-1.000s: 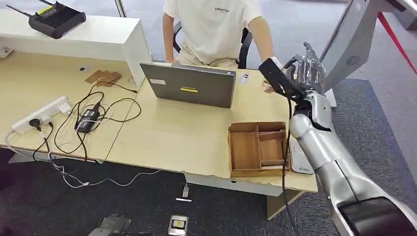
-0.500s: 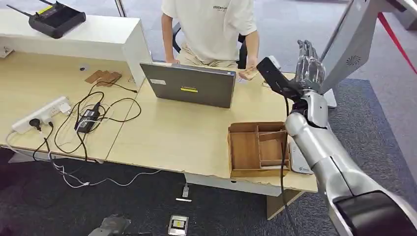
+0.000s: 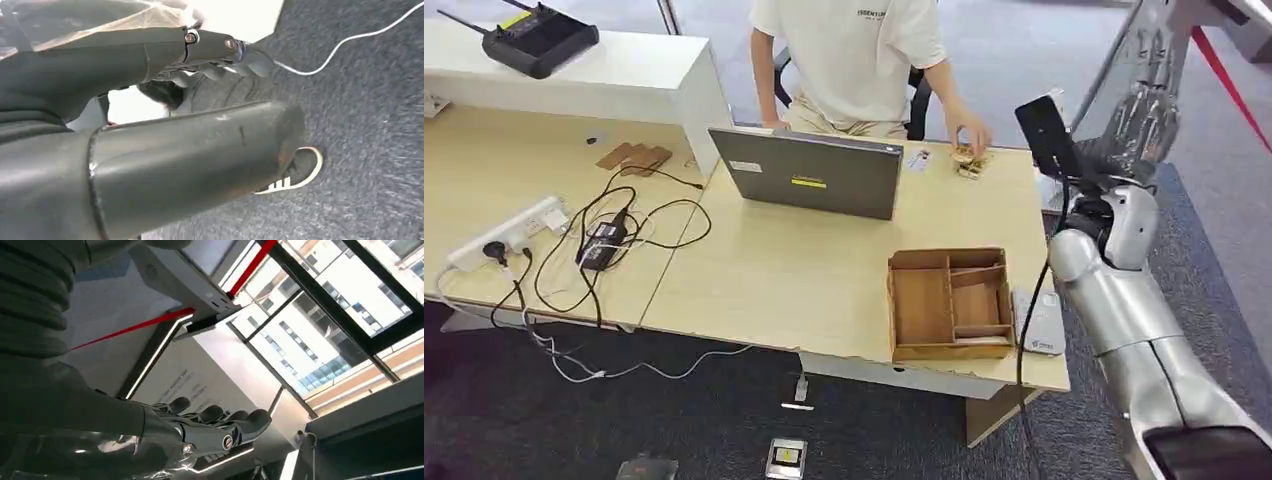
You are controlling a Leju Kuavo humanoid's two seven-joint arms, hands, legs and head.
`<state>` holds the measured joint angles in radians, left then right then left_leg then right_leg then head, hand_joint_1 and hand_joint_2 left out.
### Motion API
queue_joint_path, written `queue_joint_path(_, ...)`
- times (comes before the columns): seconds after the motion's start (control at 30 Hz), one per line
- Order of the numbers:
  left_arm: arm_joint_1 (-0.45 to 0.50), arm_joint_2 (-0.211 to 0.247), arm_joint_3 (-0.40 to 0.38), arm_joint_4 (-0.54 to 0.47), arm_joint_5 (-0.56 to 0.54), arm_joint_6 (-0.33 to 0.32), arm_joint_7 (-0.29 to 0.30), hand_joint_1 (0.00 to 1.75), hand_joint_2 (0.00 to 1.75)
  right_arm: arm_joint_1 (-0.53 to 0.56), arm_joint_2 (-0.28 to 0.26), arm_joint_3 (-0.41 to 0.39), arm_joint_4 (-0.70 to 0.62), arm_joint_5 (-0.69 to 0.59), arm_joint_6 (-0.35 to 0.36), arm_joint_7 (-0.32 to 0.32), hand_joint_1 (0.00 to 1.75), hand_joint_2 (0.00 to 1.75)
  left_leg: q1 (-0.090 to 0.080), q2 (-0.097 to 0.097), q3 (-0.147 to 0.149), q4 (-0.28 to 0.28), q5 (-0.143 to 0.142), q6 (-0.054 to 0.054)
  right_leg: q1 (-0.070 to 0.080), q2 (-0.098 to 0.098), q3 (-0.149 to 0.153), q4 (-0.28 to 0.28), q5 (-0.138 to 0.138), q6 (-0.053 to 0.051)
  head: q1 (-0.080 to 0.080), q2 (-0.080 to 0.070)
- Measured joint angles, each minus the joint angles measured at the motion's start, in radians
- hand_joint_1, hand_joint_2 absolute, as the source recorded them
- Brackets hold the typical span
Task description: Pass the card to the sensor for recognition and then transmit it.
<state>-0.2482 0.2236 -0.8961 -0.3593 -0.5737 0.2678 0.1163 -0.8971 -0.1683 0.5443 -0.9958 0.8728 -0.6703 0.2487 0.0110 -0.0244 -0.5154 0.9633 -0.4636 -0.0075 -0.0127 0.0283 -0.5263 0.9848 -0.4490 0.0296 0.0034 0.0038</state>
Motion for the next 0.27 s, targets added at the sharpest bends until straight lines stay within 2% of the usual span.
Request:
queue_joint_path(0.13, 0.036, 0.009, 0.019, 0.004, 0.034, 0.041, 0.002, 0.0, 0.0, 0.128, -0.026, -0.148, -0.156, -0.086, 0.0, -0.072, 0.0, 1.75, 0.0, 0.0, 0.0, 0.0, -0.001, 0.0, 0.0, 0.0, 0.0, 0.0, 0.0, 0.0, 0.0, 0.0)
queue_joint_path(0.27, 0.082, 0.022, 0.037, 0.01, 0.068, 0.079, 0.002, 0.0, 0.0, 0.247, -0.049, -0.382, -0.268, -0.324, 0.0, -0.197, 0.0, 1.75, 0.0, -0.001, -0.001, 0.0, -0.001, 0.001, 0.0, -0.001, 0.0, -0.001, -0.001, 0.001, 0.0, 0.0)
